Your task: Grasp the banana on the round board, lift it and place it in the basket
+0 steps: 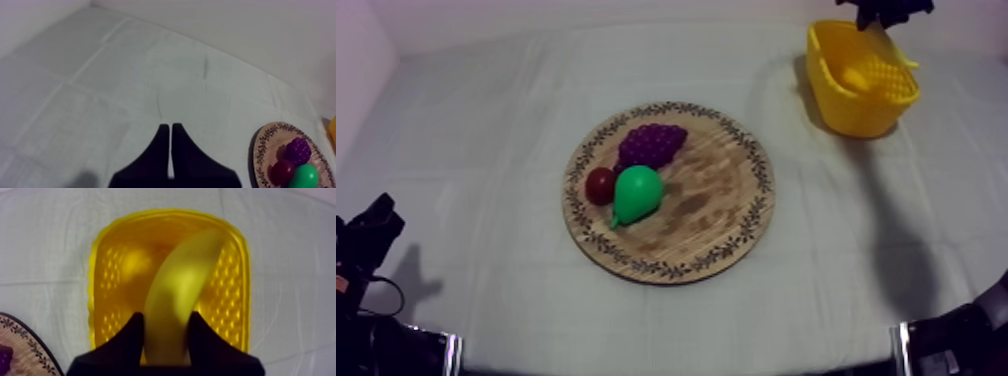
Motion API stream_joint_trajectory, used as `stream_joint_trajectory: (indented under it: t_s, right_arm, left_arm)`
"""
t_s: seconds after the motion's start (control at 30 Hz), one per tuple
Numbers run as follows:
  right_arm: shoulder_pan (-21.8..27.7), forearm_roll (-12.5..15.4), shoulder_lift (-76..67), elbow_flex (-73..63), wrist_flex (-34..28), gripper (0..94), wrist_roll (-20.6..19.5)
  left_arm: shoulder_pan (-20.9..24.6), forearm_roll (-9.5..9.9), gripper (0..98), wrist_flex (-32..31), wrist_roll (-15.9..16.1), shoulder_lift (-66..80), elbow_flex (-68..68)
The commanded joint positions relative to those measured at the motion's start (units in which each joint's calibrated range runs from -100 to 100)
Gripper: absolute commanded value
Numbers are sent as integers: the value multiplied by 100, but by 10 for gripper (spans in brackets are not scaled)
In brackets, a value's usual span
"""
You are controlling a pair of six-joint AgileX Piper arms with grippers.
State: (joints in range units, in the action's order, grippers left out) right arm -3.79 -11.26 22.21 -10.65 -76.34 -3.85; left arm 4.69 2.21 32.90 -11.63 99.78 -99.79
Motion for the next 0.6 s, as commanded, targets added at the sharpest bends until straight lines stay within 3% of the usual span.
stream_joint_trajectory:
  t_s: [0.0, 0.13, 0.23, 0.43, 0.57]
  right_arm:
    - [9, -12, 7, 107, 64, 352, -21]
    - [23, -43, 13, 359, 256, 544, -40]
    - [25, -86, 53, 524, 428, 629, -64]
    - [39, -145, 53, 797, 685, 654, -112]
    - [44, -165, -165, 849, 744, 587, -104]
  left_arm:
    - [-2, -3, 1, 0, -2, 5, 1]
    - [-2, -3, 1, 0, 1, 5, 1]
    - [-2, -3, 1, 0, -1, 5, 1]
    - [-2, -3, 1, 0, 0, 5, 1]
    - [-2, -3, 1, 0, 0, 5, 1]
